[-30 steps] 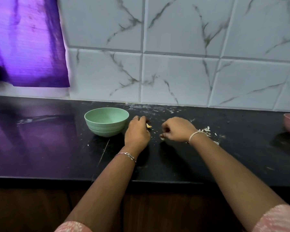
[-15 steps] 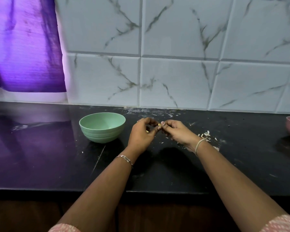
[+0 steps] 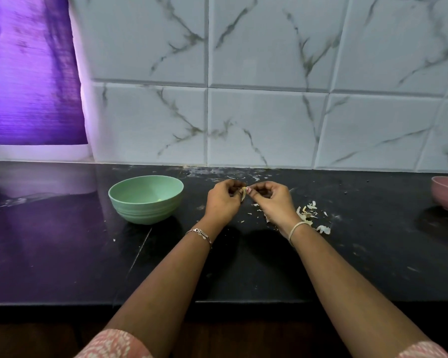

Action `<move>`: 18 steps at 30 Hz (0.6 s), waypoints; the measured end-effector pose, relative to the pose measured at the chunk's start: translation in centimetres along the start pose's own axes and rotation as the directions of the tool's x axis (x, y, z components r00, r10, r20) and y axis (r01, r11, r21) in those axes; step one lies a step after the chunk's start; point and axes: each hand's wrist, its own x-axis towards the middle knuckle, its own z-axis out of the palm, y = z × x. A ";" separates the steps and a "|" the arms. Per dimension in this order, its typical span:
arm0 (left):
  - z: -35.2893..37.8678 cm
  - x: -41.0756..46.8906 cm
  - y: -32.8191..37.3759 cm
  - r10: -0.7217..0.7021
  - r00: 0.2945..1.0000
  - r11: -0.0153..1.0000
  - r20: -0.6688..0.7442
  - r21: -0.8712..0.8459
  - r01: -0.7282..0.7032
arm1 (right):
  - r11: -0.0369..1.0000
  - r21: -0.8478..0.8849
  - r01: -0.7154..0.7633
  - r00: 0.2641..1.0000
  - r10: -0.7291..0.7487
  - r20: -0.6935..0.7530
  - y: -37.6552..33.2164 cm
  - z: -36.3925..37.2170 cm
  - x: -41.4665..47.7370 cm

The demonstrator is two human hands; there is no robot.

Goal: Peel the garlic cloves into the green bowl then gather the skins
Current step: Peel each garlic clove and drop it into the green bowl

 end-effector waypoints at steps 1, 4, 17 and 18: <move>0.3 0.0 0.0 -0.018 1.000 0.999 0.019 -0.035 0.018 | 1.000 -0.003 -0.011 1.000 0.011 -0.012 0.1 0.0 0.0; 0.8 -0.1 -0.2 -0.077 0.995 0.981 0.064 -0.172 0.087 | 0.999 -0.023 -0.047 0.998 0.046 -0.050 0.4 -0.2 0.2; 0.2 -0.3 -0.2 -0.204 0.974 0.829 0.096 -0.512 0.224 | 0.990 -0.116 -0.077 0.996 0.082 0.038 1.0 0.6 1.0; 0.2 -0.3 -0.2 -0.210 0.973 0.823 0.099 -0.520 0.230 | 0.991 -0.105 -0.084 0.995 0.089 0.042 1.0 0.6 1.0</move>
